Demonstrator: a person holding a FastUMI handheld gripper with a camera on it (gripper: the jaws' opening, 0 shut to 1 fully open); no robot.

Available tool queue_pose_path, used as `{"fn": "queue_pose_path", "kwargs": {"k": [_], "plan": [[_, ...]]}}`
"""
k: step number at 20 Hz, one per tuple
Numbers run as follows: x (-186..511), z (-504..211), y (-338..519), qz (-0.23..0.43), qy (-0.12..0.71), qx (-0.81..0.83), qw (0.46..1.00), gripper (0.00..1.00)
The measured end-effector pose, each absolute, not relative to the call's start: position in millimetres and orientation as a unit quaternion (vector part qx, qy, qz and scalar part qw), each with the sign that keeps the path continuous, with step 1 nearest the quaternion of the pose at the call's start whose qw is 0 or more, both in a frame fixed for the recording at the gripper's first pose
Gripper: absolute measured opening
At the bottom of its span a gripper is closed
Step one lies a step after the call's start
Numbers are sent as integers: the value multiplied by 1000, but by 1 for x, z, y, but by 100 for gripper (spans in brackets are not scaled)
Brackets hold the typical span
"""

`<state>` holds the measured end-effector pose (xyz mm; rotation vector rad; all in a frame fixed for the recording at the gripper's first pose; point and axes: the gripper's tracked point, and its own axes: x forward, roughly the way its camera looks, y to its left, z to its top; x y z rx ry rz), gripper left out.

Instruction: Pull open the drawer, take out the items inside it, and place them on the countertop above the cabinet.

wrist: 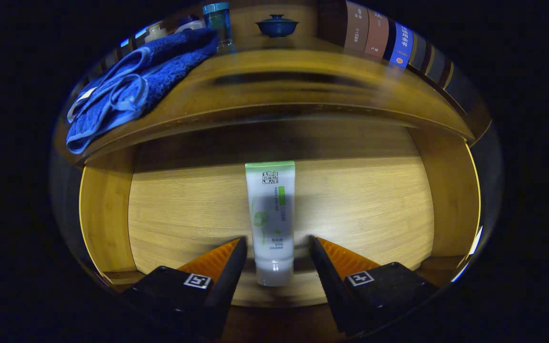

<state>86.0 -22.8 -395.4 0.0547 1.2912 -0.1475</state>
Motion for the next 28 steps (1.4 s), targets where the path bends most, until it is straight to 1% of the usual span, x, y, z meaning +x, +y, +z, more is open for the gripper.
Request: {"fn": "queue_pose_path", "kwargs": {"k": [3, 4, 5, 7, 11, 17, 22, 25, 28], "plan": [[86, -400, -23, -65, 600, 20, 797, 57], [88, -388, -22, -60, 602, 15, 796, 50], [88, -394, -24, -57, 601, 10, 797, 50], [86, -394, -22, -50, 603, 12, 796, 43], [82, -378, -17, -40, 581, 7, 813, 43], [63, -325, -2, -18, 538, 13, 843, 43], [60, -282, -7, -19, 502, 22, 864, 42], [66, -259, -13, -24, 480, 20, 877, 42], [92, -239, -19, -31, 462, 31, 886, 42]]}}
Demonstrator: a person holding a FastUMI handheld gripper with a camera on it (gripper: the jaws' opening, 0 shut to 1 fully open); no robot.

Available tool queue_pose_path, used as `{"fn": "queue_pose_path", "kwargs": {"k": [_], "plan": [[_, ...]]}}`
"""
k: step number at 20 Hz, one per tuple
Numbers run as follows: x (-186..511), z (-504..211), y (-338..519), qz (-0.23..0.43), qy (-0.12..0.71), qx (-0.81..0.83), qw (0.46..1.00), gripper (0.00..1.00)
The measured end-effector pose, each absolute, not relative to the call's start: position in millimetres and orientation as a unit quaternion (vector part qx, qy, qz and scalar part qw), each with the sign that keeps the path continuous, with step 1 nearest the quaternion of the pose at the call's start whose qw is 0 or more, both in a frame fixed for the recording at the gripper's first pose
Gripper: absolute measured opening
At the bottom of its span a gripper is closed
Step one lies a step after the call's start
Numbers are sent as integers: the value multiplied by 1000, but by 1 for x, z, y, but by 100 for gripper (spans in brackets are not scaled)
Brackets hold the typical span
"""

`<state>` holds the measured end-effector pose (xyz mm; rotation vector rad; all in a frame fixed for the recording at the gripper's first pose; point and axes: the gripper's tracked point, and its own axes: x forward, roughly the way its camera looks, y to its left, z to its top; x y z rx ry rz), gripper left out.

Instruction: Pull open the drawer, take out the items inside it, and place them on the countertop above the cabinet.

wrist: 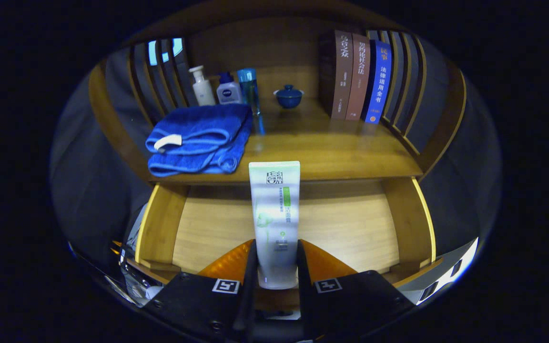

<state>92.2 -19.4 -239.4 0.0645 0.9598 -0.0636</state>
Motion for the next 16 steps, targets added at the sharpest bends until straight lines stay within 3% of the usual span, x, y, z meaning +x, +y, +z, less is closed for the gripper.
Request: {"fn": "queue_pose_path", "kwargs": {"k": [11, 16], "plan": [[250, -245, -37, -47, 446, 44, 893, 42], [270, -275, -42, -50, 468, 44, 881, 42]]}}
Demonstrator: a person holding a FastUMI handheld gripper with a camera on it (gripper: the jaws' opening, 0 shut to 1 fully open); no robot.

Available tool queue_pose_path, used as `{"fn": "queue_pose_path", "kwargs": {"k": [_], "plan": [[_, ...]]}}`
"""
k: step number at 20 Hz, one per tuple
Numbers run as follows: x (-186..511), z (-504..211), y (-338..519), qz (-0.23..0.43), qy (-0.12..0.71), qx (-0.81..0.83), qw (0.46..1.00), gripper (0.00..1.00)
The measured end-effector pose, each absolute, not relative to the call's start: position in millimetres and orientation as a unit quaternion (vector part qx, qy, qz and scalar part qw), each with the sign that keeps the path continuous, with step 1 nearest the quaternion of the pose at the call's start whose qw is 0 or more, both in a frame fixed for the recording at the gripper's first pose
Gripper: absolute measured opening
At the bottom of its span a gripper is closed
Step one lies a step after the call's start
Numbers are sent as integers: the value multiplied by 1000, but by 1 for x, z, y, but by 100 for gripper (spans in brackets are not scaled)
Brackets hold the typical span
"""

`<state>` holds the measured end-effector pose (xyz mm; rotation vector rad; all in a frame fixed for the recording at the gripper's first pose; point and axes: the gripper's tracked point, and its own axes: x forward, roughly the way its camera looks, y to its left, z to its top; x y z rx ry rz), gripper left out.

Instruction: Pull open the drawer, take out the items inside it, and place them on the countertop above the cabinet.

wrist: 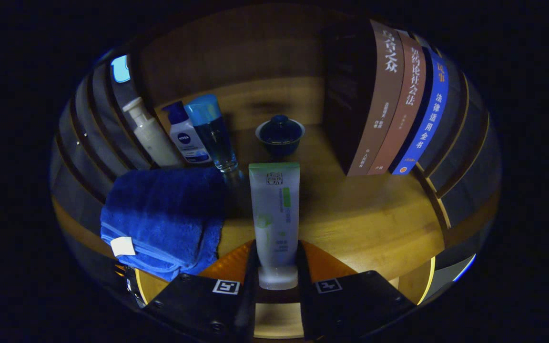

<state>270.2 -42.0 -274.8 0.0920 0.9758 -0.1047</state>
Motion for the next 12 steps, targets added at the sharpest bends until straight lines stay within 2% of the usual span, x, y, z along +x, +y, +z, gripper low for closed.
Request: {"fn": "queue_pose_path", "kwargs": {"k": [3, 8, 12], "plan": [[277, -277, -38, -43, 461, 56, 885, 44], [272, -260, -38, -39, 447, 59, 892, 100], [250, -228, -32, -37, 411, 57, 909, 99]]}}
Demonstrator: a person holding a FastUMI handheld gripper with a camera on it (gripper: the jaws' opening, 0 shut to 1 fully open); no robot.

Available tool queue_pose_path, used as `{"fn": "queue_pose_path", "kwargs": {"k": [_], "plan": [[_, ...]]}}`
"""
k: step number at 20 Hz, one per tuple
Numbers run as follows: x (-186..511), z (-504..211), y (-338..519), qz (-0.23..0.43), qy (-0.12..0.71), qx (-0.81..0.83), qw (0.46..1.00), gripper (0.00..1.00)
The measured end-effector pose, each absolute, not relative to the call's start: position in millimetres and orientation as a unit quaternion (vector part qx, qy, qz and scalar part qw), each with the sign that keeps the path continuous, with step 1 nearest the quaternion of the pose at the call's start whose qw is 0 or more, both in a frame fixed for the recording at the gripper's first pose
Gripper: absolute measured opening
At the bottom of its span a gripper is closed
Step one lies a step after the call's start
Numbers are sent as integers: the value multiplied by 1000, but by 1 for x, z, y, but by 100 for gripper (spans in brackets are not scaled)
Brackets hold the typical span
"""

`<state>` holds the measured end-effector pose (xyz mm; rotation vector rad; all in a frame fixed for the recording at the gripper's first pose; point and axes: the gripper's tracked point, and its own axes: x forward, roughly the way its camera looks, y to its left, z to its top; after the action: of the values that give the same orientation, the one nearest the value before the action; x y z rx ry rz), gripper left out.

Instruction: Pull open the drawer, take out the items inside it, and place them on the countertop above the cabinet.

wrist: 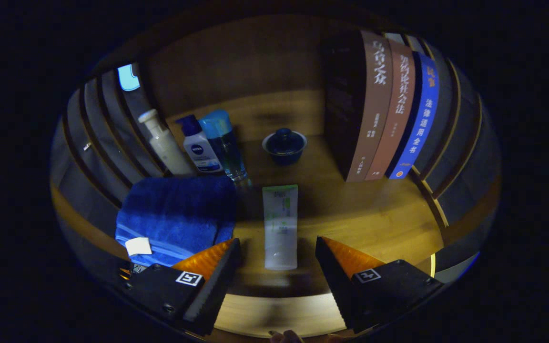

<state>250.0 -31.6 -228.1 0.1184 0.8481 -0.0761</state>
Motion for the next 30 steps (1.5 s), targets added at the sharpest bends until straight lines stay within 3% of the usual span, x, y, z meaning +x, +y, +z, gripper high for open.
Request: {"fn": "queue_pose_path", "kwargs": {"k": [13, 21, 30], "plan": [[65, -129, -1, 7, 203, -1, 979, 99], [-37, -202, -12, -25, 202, 59, 977, 99], [-42, -285, -7, -26, 241, 37, 969, 99]]}}
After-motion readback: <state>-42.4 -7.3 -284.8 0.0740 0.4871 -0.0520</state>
